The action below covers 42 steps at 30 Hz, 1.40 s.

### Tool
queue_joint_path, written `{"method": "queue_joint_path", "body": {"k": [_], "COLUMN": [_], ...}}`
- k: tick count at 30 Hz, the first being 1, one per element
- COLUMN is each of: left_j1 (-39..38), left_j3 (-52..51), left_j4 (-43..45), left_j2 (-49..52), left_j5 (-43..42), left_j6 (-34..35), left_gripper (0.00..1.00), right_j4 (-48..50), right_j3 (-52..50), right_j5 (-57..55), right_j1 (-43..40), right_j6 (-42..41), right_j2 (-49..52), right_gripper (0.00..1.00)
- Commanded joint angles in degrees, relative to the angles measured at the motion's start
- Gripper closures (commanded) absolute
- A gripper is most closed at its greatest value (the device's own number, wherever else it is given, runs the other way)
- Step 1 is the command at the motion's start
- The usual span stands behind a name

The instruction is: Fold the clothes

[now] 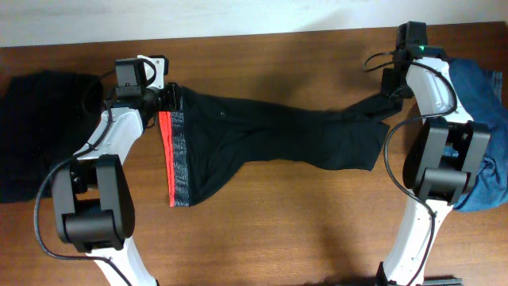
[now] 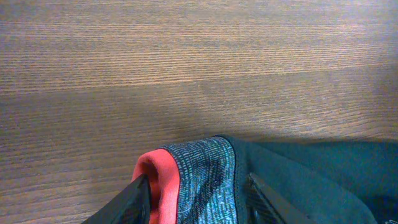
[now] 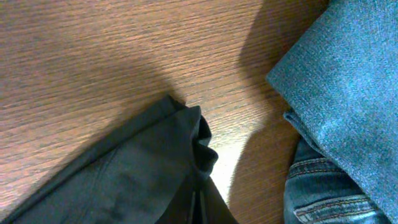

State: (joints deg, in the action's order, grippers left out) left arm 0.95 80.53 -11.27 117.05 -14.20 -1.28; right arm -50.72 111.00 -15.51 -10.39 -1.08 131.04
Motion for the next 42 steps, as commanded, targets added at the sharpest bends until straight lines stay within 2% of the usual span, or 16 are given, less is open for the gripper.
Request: {"method": "queue_joint_path", "body": {"k": [1, 7, 10, 12, 17, 28, 36, 42], "left_j1": [0.2, 0.2, 0.4, 1.1, 3.5, 6.7, 6.6, 6.6], "left_j3": [1.3, 1.3, 1.7, 3.3, 7.3, 7.8, 7.8, 7.8], "left_j4": [0.1, 0.7, 1.8, 1.3, -2.1, -3.7, -5.4, -6.6], "left_j2": [2.2, 3.1, 2.8, 2.5, 2.2, 2.2, 2.2, 2.2], "left_j5": [-1.1, -1.1, -1.0, -1.0, -1.0, -1.1, -1.1, -1.1], "left_j6": [0.4, 0.4, 0.4, 0.4, 0.4, 0.3, 0.3, 0.3], "left_gripper": [0.53, 0.71, 0.93, 0.99, 1.0, 1.0, 1.0, 0.99], "right_j4": [0.2, 0.2, 1.0, 2.2, 4.8, 11.0, 20.9, 29.0], "right_j3": [1.0, 1.0, 1.0, 1.0, 1.1, 1.5, 2.4, 2.4], "right_j5": [0.5, 0.5, 0.5, 0.5, 0.6, 1.2, 12.0, 15.2], "right_j1": [0.4, 0.4, 0.3, 0.3, 0.3, 0.3, 0.3, 0.3], "right_j6": [-0.5, -0.5, -0.4, 0.5, 3.9, 4.1, 4.1, 4.1], "right_j2": [-0.4, -0.4, -0.4, -0.4, -0.4, -0.5, -0.5, -0.5], "right_gripper": [0.96, 0.96, 0.96, 0.96, 0.96, 0.96, 0.96, 0.96]}}
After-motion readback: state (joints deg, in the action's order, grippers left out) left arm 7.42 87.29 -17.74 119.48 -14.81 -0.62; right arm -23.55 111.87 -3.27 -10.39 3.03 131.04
